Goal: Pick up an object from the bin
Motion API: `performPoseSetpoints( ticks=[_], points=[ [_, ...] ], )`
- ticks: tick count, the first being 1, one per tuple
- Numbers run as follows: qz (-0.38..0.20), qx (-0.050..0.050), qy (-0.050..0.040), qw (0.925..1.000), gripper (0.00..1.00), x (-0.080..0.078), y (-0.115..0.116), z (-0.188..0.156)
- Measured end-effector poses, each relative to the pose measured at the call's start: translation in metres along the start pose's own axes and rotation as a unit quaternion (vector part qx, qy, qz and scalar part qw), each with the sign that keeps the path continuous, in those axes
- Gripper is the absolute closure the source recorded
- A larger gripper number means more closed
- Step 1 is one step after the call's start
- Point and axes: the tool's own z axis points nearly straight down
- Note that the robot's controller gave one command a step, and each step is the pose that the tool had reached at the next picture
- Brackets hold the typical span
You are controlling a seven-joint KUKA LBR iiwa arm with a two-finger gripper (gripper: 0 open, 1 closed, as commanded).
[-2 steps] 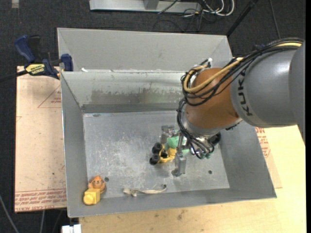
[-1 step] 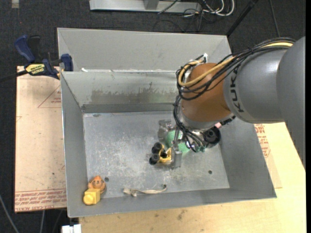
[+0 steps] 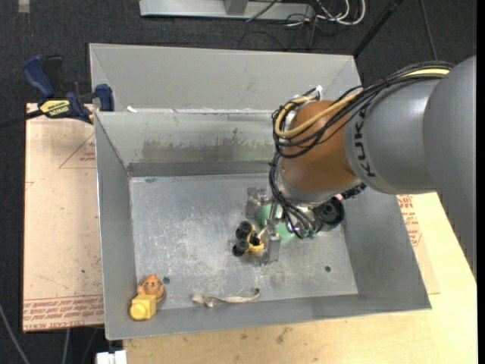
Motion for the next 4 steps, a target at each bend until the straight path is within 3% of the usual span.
performPoseSetpoints(
  ticks=[1, 2, 3, 4],
  points=[
    [0.054, 0.0, 0.0018, 0.9985, 1.0, 0.0, 0.009, 0.008],
    [0.058, 0.0, 0.0015, 0.9983, 1.0, -0.002, 0.01, 0.008],
    [0.055, 0.001, 0.0066, 0.9984, 1.0, 0.009, 0.014, -0.032],
    [0.05, 0.0, -0.0035, 0.9987, 1.0, 0.004, 0.006, -0.052]
  ],
)
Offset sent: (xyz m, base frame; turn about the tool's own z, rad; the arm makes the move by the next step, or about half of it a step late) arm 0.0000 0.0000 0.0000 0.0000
